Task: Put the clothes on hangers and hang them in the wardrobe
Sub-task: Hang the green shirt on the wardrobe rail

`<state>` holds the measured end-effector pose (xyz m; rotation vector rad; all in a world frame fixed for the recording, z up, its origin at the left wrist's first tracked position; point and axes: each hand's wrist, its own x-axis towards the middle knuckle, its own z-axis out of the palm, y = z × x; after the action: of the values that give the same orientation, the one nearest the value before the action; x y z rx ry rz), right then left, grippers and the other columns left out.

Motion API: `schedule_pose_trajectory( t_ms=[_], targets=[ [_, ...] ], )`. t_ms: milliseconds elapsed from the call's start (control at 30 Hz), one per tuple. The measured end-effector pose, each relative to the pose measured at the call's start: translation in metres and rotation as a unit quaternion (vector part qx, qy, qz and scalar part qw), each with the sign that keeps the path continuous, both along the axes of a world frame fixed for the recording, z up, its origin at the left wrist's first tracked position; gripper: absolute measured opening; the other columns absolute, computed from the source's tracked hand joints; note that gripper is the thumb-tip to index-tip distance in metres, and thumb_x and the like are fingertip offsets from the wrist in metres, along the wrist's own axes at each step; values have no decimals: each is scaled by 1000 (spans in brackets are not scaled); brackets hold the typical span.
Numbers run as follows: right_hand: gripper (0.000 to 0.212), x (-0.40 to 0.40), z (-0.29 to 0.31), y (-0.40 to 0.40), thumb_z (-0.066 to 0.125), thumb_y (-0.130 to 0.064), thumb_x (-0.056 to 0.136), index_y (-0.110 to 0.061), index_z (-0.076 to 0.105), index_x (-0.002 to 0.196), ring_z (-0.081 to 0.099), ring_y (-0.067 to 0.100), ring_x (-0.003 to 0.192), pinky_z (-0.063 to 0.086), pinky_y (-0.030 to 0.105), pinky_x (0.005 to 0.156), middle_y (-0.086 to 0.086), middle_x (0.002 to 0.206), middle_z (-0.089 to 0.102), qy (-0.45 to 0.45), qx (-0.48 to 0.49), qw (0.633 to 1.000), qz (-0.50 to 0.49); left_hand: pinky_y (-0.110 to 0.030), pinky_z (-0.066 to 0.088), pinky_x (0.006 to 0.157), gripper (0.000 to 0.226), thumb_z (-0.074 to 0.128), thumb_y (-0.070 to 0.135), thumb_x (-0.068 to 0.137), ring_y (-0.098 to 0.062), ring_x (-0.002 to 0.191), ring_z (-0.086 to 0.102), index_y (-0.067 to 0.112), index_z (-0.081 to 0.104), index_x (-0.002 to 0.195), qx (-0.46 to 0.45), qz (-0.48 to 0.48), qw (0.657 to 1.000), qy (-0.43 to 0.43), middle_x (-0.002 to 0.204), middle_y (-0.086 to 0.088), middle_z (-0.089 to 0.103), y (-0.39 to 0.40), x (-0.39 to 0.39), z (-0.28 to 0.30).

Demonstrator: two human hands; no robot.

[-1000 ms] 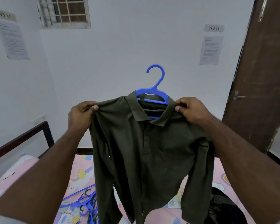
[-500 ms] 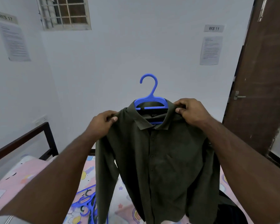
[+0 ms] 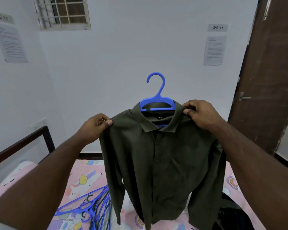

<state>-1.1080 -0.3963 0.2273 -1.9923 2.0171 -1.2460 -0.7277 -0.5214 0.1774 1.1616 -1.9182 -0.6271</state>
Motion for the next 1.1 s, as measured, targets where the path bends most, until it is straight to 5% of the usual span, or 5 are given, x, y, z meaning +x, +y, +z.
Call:
schedule_pose_trajectory(
  t_ms=[300,467,600,800,1100],
  targets=[
    [19,-12,1,-1,61,-16,97,-30,72,102,63,9,97,43,23,80,-14,98,70,0,-3,1000,3,-30,41,69,6,74,13,88,-14,70,57,16,70,87,10,14,1000,-6,79,-9,72,-1,25,3],
    [19,-12,-2,-1,61,-16,97,-32,71,101,64,6,96,43,20,80,-18,96,70,-7,-13,1000,19,-24,41,62,26,54,10,102,-12,66,50,17,64,80,60,-35,978,197,73,-2,61,5,30,19],
    [19,2,-5,-7,60,-17,97,-27,72,107,64,8,100,44,24,85,-13,102,72,-7,-24,999,27,-33,42,74,27,50,18,103,-29,85,59,16,63,79,88,99,989,-70,88,-9,67,-11,28,-1],
    [23,24,-11,-20,55,-18,99,-31,70,110,61,9,97,41,22,79,-11,104,71,-15,4,1000,23,-42,38,105,25,46,36,103,-18,118,58,36,65,120,-134,170,968,-130,120,12,67,14,-22,4],
    [13,0,-7,-8,65,-27,97,-26,76,104,67,6,99,52,28,93,-14,99,74,-34,9,999,41,-18,38,68,10,58,15,98,-19,86,59,20,68,98,-142,62,985,-75,86,5,66,4,-16,23]
  ],
)
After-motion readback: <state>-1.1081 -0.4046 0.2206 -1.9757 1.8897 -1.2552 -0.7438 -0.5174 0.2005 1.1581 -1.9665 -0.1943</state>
